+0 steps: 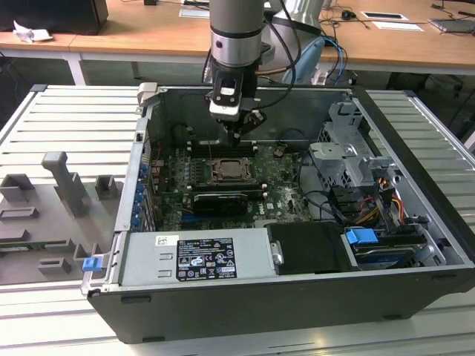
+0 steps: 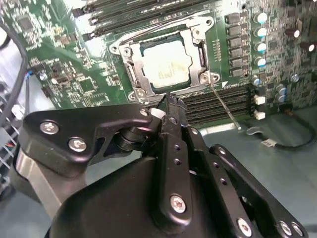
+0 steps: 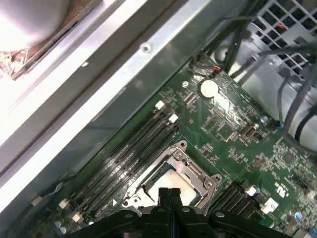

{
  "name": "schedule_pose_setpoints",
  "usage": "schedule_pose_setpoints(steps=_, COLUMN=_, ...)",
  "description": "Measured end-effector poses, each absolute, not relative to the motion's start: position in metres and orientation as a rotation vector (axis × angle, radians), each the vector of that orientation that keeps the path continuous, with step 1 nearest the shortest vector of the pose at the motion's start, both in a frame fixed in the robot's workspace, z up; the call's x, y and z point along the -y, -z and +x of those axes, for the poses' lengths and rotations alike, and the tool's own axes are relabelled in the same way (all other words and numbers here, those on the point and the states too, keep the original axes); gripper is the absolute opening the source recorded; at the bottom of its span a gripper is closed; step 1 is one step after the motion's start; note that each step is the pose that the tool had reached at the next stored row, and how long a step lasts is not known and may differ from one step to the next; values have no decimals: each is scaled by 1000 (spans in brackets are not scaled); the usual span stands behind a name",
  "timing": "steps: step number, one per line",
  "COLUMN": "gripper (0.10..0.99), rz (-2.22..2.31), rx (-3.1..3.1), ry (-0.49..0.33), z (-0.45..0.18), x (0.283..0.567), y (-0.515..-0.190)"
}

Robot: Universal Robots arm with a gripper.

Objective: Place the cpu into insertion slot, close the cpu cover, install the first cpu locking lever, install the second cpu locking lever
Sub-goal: 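Install the first cpu locking lever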

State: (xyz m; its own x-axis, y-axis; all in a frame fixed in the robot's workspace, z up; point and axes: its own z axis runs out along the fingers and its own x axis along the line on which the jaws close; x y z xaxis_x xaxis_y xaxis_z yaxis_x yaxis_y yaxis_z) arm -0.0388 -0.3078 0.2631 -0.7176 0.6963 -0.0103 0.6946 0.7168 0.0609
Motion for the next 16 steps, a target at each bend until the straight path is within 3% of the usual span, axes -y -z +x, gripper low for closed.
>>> schedule_pose_setpoints(steps=16, gripper=106, rz=563, rx=-3068, ry=-89, z=-39, x=308, y=-262)
